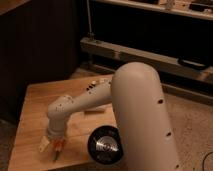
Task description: Place the pepper in the ceramic bowl
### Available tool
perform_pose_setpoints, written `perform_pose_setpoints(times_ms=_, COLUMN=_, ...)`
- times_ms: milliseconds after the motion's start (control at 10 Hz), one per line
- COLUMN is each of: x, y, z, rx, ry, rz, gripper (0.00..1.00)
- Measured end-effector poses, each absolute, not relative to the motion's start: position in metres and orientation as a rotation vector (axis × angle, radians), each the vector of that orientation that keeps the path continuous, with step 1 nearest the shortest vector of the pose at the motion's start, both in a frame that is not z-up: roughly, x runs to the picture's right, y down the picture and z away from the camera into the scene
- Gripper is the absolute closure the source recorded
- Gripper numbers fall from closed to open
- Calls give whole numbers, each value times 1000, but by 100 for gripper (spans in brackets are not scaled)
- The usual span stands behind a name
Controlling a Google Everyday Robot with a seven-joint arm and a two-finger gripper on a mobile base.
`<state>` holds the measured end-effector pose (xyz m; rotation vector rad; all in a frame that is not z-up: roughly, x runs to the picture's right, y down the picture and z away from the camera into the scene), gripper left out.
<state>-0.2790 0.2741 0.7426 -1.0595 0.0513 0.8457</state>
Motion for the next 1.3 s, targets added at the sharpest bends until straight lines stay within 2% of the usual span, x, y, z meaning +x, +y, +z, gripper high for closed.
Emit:
perform_pose_setpoints(times_ms=500, x=-301, y=240, z=757, rx=-1098, ry=-47, rz=794, gripper=20)
perform_pose_setpoints(times_ms=800, x=-303, y=240, z=759, rx=-1095, ry=-54, rz=773, gripper=20)
perform_pose_setpoints(times_ms=1300, x=-288, y=245, z=763, rx=-1006, ry=-11, rz=769, gripper=20)
